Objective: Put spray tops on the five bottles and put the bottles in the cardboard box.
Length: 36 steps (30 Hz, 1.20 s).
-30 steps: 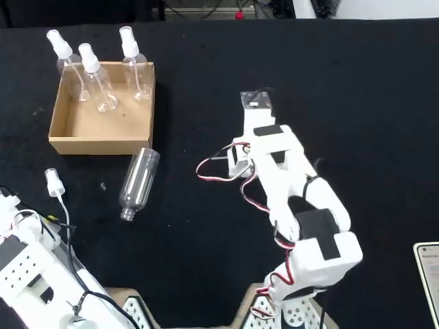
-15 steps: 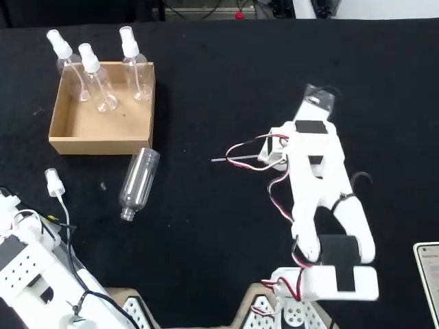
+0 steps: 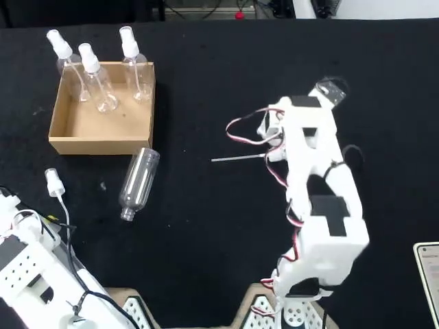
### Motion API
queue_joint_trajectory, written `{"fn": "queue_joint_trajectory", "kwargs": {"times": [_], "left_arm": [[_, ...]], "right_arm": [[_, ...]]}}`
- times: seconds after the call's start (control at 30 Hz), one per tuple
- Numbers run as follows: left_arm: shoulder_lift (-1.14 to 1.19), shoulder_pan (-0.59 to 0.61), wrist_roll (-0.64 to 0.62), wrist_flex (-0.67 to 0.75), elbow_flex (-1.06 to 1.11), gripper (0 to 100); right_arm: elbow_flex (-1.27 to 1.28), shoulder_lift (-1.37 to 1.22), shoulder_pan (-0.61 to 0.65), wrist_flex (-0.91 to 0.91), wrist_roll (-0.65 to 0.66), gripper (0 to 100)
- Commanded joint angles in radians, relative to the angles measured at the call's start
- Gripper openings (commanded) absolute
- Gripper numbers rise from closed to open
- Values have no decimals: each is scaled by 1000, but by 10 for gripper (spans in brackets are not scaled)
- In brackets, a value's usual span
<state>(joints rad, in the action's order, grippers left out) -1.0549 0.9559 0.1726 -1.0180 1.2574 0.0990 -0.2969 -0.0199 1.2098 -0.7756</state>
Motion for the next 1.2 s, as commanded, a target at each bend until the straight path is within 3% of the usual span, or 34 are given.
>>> {"fn": "queue_joint_trajectory", "kwargs": {"times": [0.0,0.27,0.5,0.63,0.87,1.03,1.17], "left_arm": [[-18,-2,-3,14,-21,55],[-18,-2,-3,14,-21,55],[-18,-2,-3,14,-21,55],[-18,-2,-3,14,-21,55],[-18,-2,-3,14,-21,55],[-18,-2,-3,14,-21,55],[-18,-4,-3,14,-21,55]], "right_arm": [[-120,-38,-6,46,-8,192],[-160,-174,-12,44,-28,298],[-160,-176,-9,43,-9,122],[-186,-180,2,43,187,10],[-196,-174,160,117,763,18],[-111,-140,193,41,993,12],[73,5,180,-74,1069,14]]}}
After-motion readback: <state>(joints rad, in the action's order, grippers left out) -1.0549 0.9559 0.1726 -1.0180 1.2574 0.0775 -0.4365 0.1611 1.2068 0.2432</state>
